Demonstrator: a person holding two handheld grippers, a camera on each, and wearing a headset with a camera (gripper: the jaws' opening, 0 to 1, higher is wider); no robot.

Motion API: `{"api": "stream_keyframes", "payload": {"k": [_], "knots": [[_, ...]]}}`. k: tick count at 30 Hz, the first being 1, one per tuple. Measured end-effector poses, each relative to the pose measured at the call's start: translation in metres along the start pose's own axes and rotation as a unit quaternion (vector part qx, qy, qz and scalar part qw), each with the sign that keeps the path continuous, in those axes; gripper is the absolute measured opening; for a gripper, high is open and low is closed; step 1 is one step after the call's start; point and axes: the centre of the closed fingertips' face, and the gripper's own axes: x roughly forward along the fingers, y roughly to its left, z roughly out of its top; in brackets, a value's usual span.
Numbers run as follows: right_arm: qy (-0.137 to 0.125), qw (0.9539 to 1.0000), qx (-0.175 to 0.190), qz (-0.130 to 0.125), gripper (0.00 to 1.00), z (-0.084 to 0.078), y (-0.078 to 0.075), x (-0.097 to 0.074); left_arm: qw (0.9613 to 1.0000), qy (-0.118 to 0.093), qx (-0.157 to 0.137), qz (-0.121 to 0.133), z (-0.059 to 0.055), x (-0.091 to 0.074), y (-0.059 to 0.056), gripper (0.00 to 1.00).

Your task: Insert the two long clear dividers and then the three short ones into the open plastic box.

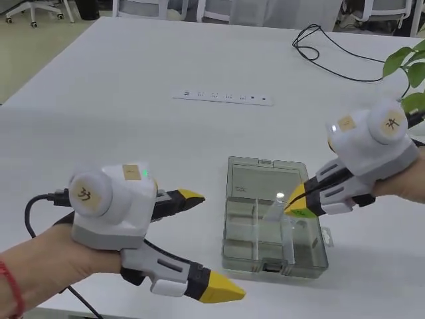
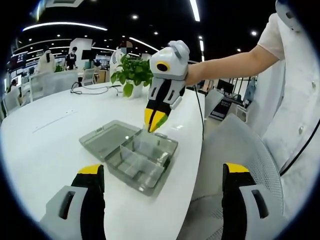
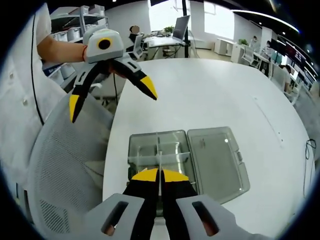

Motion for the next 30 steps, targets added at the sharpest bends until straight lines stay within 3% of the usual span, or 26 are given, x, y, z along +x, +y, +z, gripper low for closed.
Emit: {"api": "stream_keyframes", "payload": {"k": [5, 10, 24, 30], "knots": [[-0.003, 1.0000, -0.008, 0.002, 0.03, 0.000, 0.002, 0.002, 1.0000, -0.001, -0.004, 0.001, -0.001, 0.000, 0.000, 1.00], [0.000, 0.9982, -0.060, 0.007, 0.02, 0.002, 0.007, 0.005, 1.0000, -0.001, -0.005, 0.000, -0.002, 0.001, 0.000, 1.00], [0.007, 0.9977, -0.067, 0.007, 0.02, -0.003, -0.003, 0.013, 1.0000, -0.002, -0.005, -0.001, -0.001, 0.002, 0.000, 1.00], [0.024, 0.9972, -0.070, 0.007, 0.02, -0.007, -0.007, 0.022, 1.0000, -0.002, -0.004, 0.000, -0.002, 0.002, 0.000, 1.00]]}}
